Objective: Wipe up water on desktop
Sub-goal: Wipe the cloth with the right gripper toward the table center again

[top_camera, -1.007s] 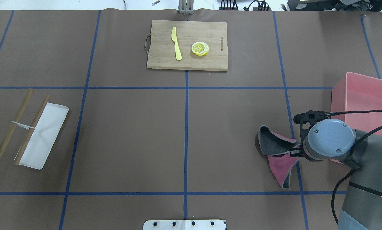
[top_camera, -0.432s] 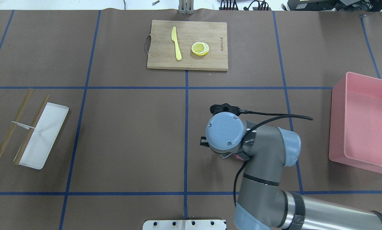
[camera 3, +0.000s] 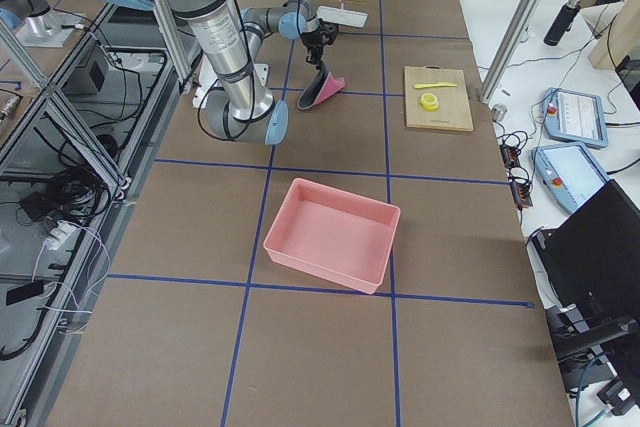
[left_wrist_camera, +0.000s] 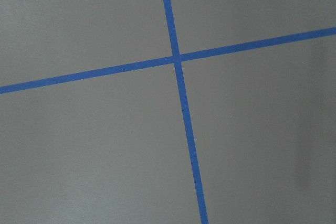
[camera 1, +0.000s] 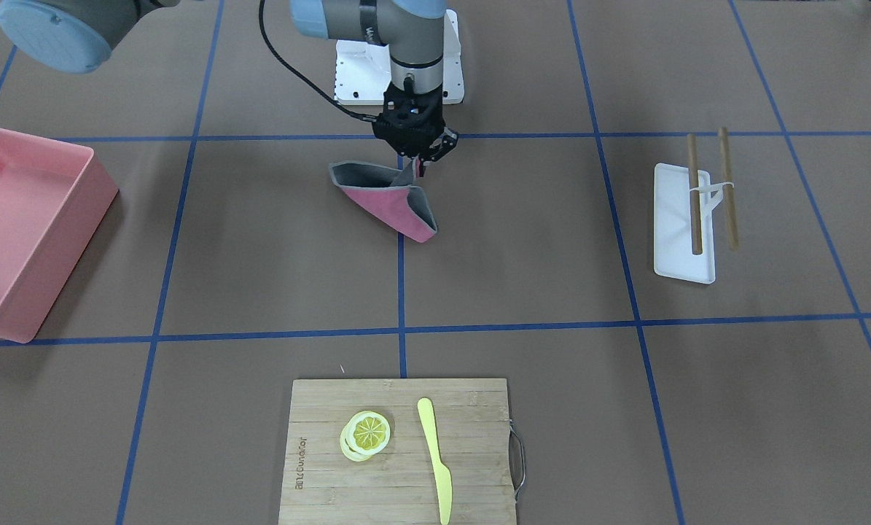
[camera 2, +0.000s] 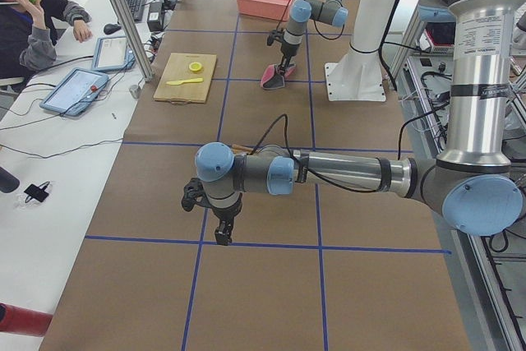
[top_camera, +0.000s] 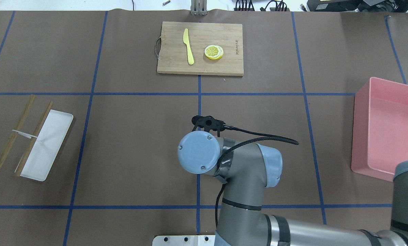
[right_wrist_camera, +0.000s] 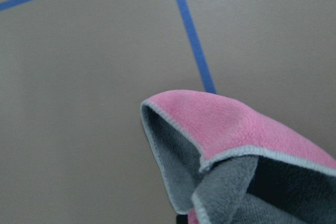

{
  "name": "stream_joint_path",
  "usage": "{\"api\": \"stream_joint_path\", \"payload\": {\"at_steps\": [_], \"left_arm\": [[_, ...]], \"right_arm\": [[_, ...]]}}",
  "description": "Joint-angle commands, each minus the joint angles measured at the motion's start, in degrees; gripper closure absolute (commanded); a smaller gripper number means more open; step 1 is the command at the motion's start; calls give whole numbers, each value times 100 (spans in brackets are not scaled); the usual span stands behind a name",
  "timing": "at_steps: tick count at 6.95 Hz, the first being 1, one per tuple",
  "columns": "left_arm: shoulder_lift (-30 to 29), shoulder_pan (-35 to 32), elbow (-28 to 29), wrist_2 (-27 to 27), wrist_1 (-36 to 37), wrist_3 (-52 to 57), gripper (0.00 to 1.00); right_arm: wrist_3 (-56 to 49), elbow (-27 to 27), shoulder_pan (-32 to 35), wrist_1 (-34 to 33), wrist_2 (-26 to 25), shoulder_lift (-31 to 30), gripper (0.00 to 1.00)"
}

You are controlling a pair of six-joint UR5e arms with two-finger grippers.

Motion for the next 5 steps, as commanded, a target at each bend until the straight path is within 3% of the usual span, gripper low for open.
{"api": "stream_joint_path", "payload": {"at_steps": [1, 2, 3, 5], "left_arm": [[86, -44, -26, 0, -9, -10, 2], [87, -44, -26, 0, -9, -10, 2], [130, -53, -17, -9, 0, -18, 2], [244, -184, -87, -18, -26, -299, 2]], "right_arm": [[63, 199, 161, 19, -53, -28, 100], [-355, 1019, 319, -173, 156, -727, 100], [-916, 1880, 651, -775, 576, -1195, 100], [-2363, 3053, 1913, -1787, 1725, -1803, 100]]}}
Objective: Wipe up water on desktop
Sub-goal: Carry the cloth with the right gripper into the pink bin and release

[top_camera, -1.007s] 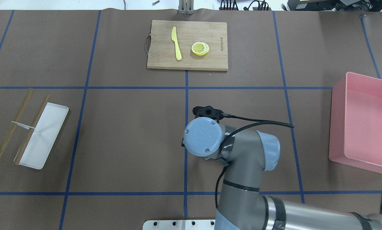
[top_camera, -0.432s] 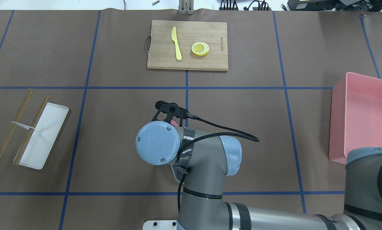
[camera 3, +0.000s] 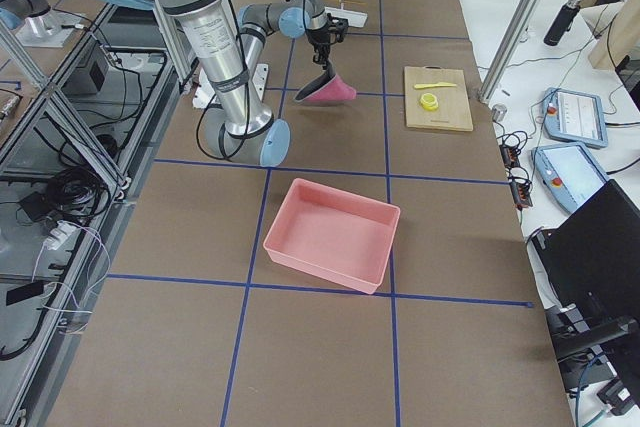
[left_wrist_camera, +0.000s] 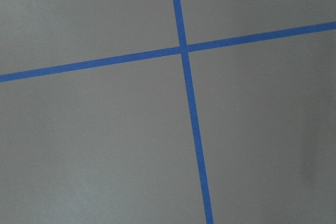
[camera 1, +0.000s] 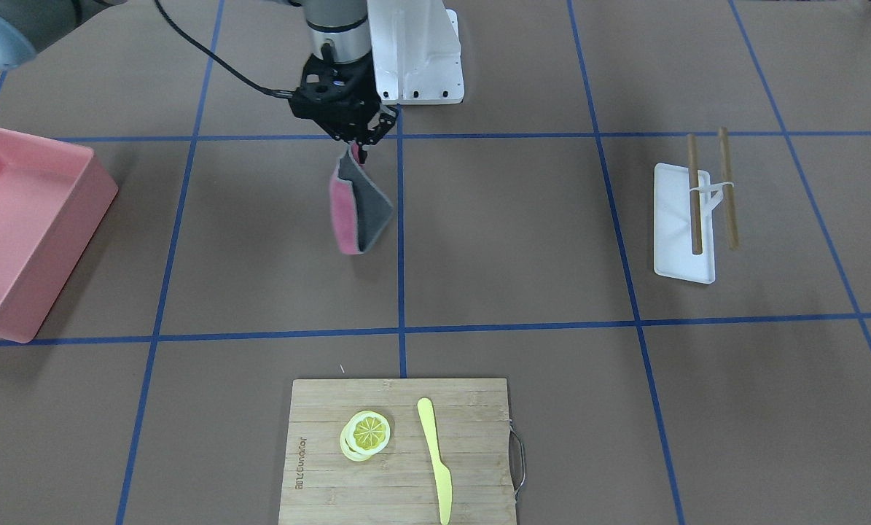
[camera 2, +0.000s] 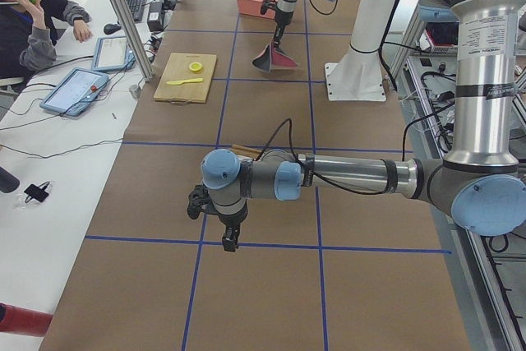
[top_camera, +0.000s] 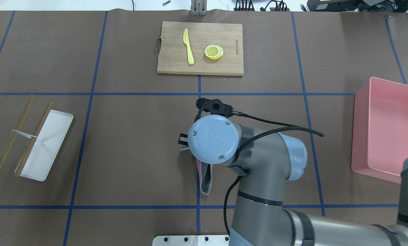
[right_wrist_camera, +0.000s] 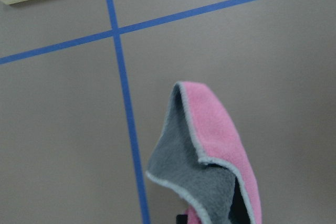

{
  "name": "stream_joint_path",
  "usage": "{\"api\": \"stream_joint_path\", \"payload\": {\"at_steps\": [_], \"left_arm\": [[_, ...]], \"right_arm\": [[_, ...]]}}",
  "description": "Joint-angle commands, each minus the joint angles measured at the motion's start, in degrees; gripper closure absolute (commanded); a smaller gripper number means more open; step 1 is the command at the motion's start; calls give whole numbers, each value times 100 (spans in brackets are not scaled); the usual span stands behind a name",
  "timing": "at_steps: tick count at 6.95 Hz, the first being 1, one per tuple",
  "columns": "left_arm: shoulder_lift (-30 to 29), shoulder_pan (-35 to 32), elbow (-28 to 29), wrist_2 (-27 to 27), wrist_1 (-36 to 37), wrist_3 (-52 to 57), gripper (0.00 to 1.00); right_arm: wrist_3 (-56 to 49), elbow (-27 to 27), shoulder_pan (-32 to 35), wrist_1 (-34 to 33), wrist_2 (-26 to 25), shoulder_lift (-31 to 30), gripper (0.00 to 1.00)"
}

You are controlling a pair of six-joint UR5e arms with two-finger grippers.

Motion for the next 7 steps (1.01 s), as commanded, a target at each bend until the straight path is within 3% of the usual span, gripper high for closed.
{"api": "stream_joint_path", "payload": {"at_steps": [1, 4, 6, 7], "left_arm": [[141, -108, -83, 5, -29, -113, 2], [151, -99, -162, 5, -29, -113, 2], [142, -99, -171, 5, -38, -113, 2], [142, -99, -232, 5, -30, -113, 2]], "right_arm": [[-1743, 1112, 1432, -1001, 1099, -745, 100], [-4387, 2009, 2866, -1084, 1953, -2797, 100], [-6164, 2047, 3807, -839, 2410, -4125, 100], [-6746, 1951, 4107, -393, 2552, -4750, 100]]}}
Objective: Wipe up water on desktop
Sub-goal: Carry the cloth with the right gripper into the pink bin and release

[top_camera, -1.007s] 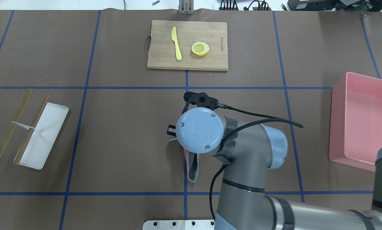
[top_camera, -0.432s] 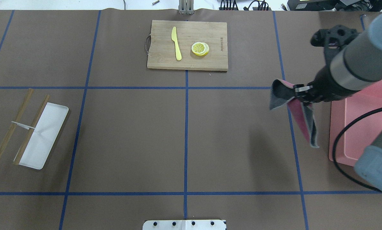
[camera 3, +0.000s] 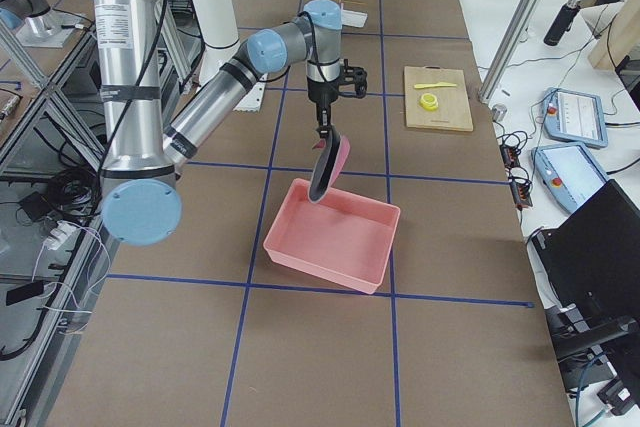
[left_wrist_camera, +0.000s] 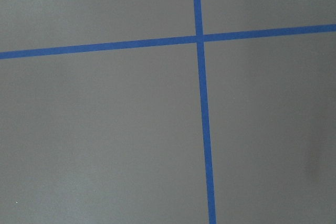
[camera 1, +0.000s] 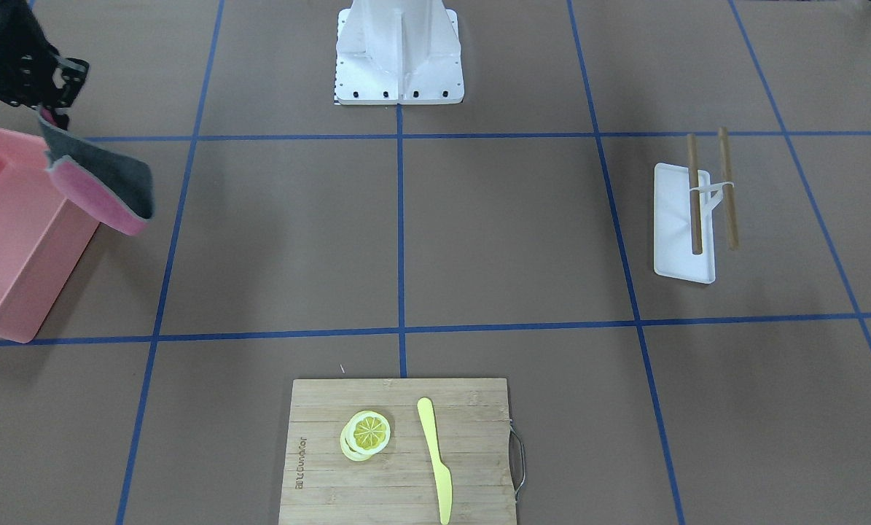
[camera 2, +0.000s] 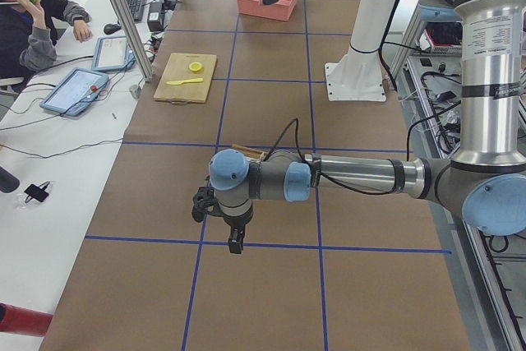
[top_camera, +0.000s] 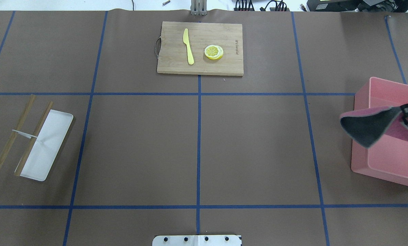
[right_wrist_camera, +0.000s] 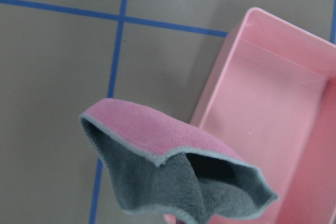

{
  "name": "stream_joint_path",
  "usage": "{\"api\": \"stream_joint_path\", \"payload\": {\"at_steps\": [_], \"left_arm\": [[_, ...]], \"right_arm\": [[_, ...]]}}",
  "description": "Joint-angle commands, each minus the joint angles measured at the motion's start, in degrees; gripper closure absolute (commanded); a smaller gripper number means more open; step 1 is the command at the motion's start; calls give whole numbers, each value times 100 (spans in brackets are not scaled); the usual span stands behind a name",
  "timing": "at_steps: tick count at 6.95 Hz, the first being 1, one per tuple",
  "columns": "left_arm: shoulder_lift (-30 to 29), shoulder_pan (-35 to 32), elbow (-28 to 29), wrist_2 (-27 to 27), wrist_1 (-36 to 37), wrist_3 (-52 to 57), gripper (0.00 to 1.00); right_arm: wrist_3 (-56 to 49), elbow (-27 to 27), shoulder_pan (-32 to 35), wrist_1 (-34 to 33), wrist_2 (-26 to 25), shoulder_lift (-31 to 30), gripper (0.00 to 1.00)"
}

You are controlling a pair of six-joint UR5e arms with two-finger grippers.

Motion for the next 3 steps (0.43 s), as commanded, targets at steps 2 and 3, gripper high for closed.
{"api": "stream_joint_path", "payload": {"at_steps": [2, 3], "left_arm": [[-13, 1, -78, 0, 4, 0, 2], [-4, 1, -130, 9, 4, 0, 2]], "right_arm": [[-1249, -416, 589, 993, 242, -1235, 100], [-1336, -522, 589, 1003, 242, -1235, 100]]}}
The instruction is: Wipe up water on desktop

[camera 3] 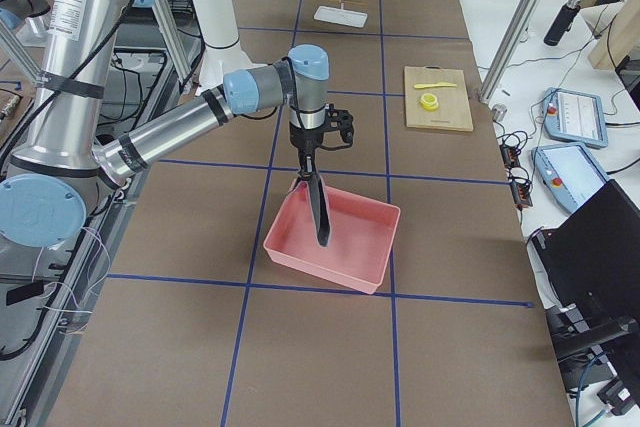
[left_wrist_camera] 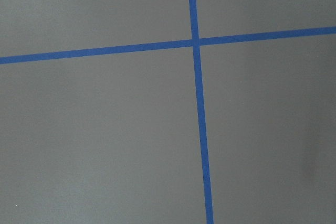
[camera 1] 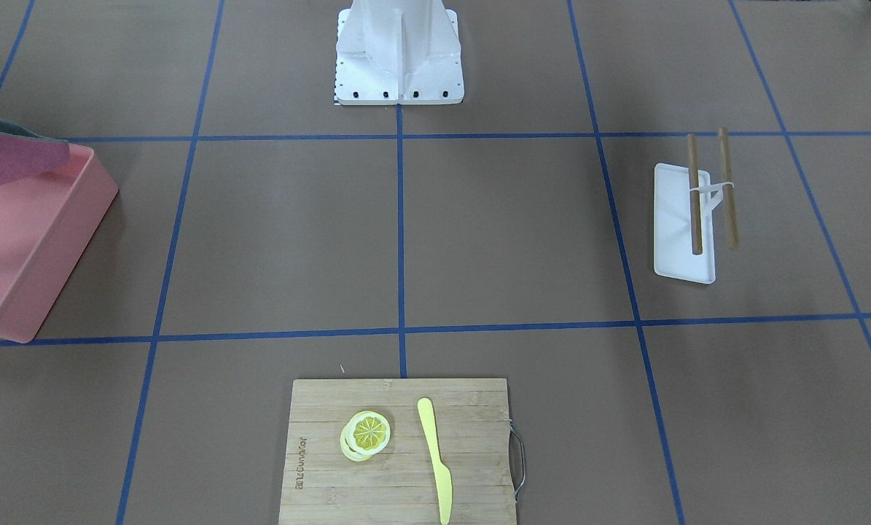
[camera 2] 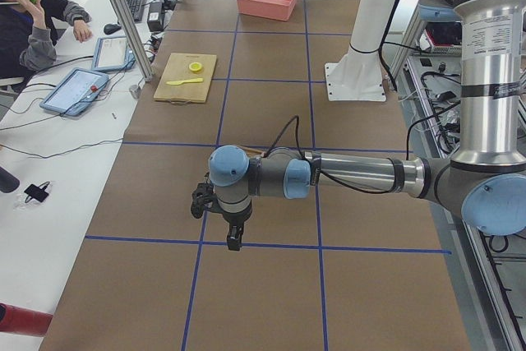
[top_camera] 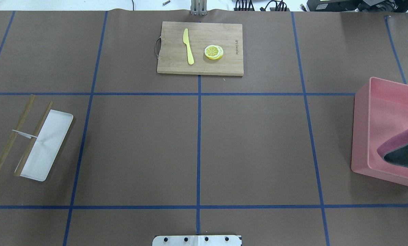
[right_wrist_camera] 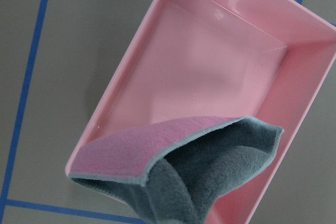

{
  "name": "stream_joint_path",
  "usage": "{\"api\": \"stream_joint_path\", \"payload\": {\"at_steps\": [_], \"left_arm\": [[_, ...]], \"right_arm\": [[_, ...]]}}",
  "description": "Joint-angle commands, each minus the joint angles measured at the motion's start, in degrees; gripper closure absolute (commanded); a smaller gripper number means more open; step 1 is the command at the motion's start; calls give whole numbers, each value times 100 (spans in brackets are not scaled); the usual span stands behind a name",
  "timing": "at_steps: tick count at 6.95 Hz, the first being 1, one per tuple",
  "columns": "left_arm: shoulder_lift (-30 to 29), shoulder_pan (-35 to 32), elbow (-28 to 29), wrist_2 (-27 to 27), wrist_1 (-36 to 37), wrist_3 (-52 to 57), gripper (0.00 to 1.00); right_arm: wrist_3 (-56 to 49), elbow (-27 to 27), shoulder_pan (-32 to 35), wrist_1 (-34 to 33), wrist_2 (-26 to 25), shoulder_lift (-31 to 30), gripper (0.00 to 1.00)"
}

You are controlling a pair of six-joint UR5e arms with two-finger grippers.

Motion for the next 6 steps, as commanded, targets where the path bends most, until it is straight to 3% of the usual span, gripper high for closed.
{"api": "stream_joint_path", "payload": {"at_steps": [1, 2, 6], "left_arm": [[-5, 0, -56, 7, 0, -9, 2], [-5, 9, -47, 7, 0, -9, 2], [4, 9, -47, 7, 0, -9, 2]], "right_arm": [[-168, -199, 41, 117, 17, -94, 21], [-98, -191, 41, 117, 26, -102, 0], [324, -156, 278, 117, 43, -103, 0]]}}
